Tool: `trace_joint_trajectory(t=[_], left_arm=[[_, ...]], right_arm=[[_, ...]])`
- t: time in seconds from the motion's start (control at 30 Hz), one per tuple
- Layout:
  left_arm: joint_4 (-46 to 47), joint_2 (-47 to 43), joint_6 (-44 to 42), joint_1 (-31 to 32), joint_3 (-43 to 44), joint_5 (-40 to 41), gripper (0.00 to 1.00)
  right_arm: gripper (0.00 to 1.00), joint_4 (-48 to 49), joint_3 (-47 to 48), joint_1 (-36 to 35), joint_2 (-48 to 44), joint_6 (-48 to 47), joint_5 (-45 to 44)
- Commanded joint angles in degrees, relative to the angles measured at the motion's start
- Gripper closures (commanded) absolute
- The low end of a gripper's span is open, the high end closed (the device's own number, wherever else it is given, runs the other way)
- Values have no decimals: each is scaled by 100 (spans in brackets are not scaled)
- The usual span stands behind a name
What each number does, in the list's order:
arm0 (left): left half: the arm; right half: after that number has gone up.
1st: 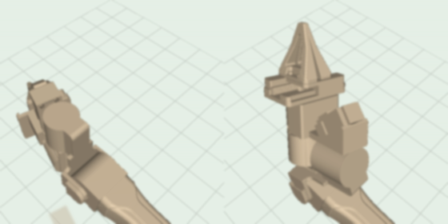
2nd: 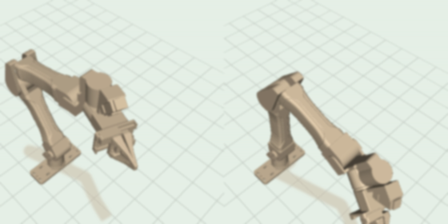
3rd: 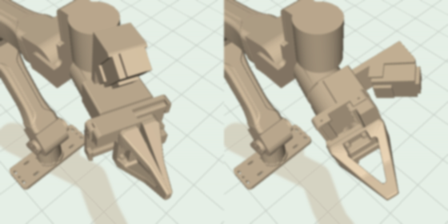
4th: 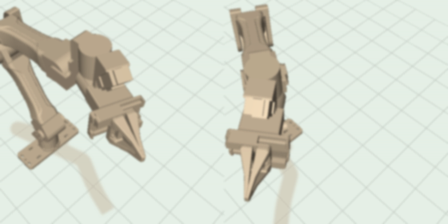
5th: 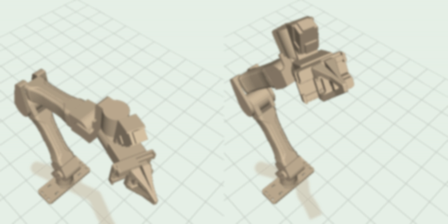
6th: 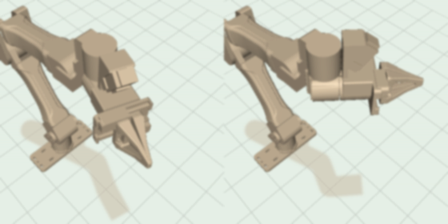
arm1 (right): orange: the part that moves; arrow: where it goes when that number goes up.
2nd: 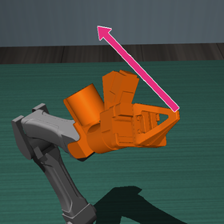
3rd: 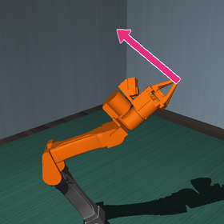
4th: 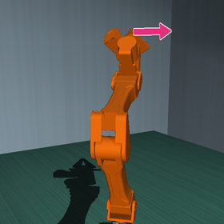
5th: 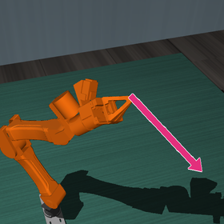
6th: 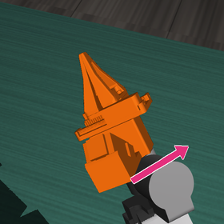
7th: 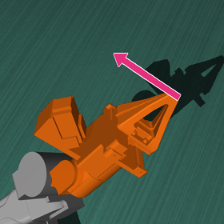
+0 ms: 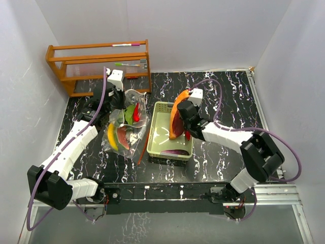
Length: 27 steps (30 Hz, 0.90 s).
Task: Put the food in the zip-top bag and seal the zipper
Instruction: Place the fake food in the bin, then pick up the fake food from the bin.
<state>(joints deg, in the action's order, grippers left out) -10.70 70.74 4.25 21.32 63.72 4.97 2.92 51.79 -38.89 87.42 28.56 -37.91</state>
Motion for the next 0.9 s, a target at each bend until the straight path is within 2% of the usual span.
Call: trace_joint_trajectory(t=[0.0,0.13,0.27,0.47,0.57,0.7,0.87], left_arm=[[162,-52,23,13,-9,-69,100],[175,-83,15,13,-30,-49,100],[180,-87,14,12,-54,-49,100],[182,-88,21,11,-27,-60,100],[191,-104,24,13,-44,-67,100],[190,-111,23,12,-44,-43,100],[190,-104,23,12,-35,-34,100]], right_arm=[[88,-79,572,121,258,75,-279],[65,-566,751,146,336,242,-331],[37,-736,712,169,89,263,-272],[20,-726,814,327,-392,-218,276],[19,-572,832,1012,-551,-580,1505],[20,-211,718,2066,-693,-990,3843],[20,-12,703,3116,-431,-1272,6094]])
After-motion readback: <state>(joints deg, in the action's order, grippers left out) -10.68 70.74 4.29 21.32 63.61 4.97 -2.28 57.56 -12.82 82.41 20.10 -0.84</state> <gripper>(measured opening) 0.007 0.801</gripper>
